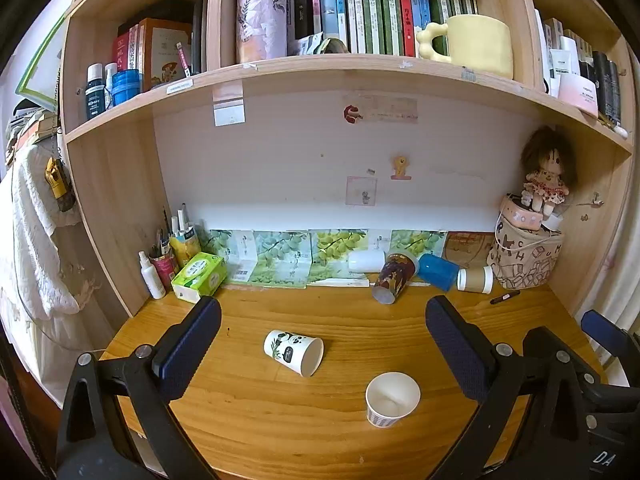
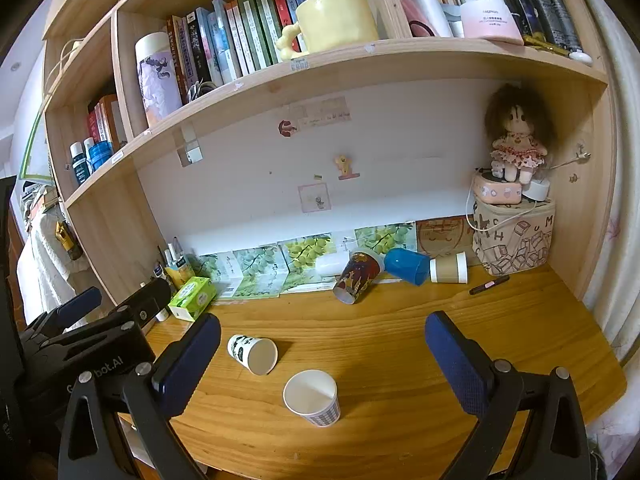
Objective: Flip cup upright
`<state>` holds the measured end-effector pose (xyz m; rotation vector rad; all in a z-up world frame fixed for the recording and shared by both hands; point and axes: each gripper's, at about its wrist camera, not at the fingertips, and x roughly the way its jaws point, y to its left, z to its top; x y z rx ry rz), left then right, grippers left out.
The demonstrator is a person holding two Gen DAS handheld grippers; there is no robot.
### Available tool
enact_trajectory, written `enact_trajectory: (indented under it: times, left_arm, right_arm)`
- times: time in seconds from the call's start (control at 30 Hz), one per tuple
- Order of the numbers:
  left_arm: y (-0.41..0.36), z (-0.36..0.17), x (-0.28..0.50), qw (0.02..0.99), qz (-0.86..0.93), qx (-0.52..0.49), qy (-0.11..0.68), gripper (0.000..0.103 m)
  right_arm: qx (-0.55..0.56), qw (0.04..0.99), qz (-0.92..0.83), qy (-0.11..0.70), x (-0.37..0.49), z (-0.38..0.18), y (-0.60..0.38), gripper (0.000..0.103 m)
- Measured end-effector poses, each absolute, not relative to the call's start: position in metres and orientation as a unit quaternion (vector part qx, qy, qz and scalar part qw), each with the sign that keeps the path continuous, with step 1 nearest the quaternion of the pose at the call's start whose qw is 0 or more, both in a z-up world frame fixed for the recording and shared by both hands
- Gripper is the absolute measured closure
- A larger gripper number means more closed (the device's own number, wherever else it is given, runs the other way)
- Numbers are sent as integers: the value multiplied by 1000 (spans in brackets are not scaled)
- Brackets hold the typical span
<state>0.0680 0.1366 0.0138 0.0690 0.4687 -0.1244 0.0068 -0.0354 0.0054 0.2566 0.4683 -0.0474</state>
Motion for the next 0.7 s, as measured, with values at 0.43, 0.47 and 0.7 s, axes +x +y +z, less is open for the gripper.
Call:
enact_trajectory:
  times: [0.43,0.47,0.7]
  left_arm:
    - [140,10,76,968,-62,34,242,1]
    - [139,9,77,967,-62,35,244,1]
    - [137,7,78,964,-69,37,252,1]
  right_arm:
    - [130,961,-22,241,16,2,-36,1]
    - [131,961,-22,243,16,2,-36,1]
    - [136,958,-29,250,17,-1,-38,1]
